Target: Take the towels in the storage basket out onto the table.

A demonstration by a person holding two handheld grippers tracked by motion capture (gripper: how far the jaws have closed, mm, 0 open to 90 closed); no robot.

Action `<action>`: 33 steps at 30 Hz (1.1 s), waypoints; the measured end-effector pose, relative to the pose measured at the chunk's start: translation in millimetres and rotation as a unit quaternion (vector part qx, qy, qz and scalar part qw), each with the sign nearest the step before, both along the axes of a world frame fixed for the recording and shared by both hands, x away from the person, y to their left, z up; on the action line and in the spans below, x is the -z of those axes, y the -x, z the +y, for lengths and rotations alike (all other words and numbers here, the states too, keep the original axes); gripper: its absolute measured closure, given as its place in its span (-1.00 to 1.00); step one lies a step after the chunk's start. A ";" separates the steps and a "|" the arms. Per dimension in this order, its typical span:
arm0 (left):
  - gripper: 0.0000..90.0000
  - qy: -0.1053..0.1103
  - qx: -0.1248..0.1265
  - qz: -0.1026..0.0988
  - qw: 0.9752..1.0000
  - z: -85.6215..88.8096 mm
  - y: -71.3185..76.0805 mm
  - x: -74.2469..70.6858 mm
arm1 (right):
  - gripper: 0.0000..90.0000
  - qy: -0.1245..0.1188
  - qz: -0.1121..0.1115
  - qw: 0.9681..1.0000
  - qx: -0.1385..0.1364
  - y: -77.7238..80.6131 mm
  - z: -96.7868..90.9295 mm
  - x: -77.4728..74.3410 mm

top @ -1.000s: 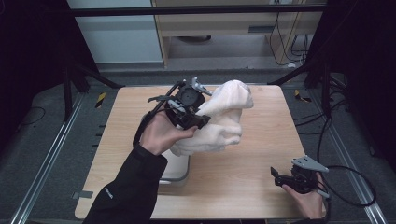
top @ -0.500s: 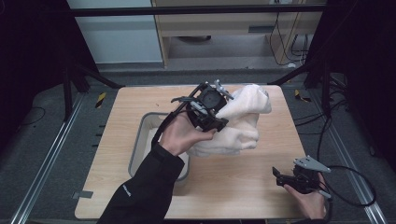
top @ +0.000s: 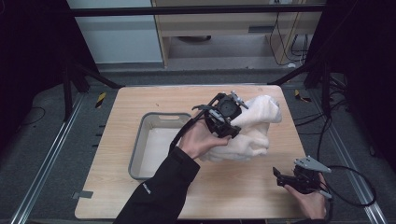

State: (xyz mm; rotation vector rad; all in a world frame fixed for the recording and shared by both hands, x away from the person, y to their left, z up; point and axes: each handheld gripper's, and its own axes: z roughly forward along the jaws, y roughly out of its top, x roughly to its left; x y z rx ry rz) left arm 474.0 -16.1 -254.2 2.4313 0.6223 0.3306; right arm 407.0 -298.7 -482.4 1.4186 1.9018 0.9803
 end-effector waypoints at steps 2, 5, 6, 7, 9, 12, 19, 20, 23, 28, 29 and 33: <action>0.59 0.003 0.001 0.004 1.000 -2.2 -2.2 8.1 | -0.84 0.000 0.000 1.000 -0.001 0.1 0.1 0.1; 0.59 0.006 0.003 0.009 1.000 -3.5 -6.6 20.8 | -0.84 0.002 -0.001 1.000 -0.002 -0.2 0.2 0.5; 0.59 0.009 0.003 0.010 1.000 -3.5 -8.2 25.3 | -0.84 0.002 -0.001 1.000 -0.003 -0.1 0.3 0.6; 0.59 0.011 0.003 0.013 1.000 -3.2 -10.5 30.8 | -0.84 0.002 0.000 1.000 -0.003 -0.2 0.3 0.7; 0.58 0.009 0.005 0.021 1.000 -2.5 -14.7 38.9 | -0.84 0.001 0.001 1.000 -0.004 -0.3 0.6 1.1; 0.58 0.011 0.000 0.030 0.999 -1.7 -19.8 51.4 | -0.84 0.001 0.002 1.000 -0.004 -0.7 1.0 1.7; 0.58 0.015 -0.006 0.049 0.999 -2.5 -26.6 77.8 | -0.84 0.005 0.005 1.000 -0.009 -1.4 2.2 3.0; 0.58 0.016 -0.006 0.049 0.999 -2.5 -27.2 80.5 | -0.84 0.006 0.005 1.000 -0.010 -1.4 2.4 3.2; 0.58 0.019 -0.012 0.052 0.998 -2.1 -29.0 91.9 | -0.84 0.008 0.007 1.000 -0.009 -1.4 2.6 3.4; 0.56 0.014 -0.018 0.061 0.998 -2.4 -32.8 112.4 | -0.84 0.007 0.009 1.000 -0.009 -1.3 2.5 3.7; 0.55 0.013 -0.020 0.063 0.998 -2.6 -33.6 116.1 | -0.85 0.010 0.008 1.000 -0.009 -1.7 2.3 4.2; 0.54 0.008 -0.022 0.071 0.997 -3.5 -36.3 129.4 | -0.85 0.012 0.008 1.000 -0.011 -1.8 2.8 4.5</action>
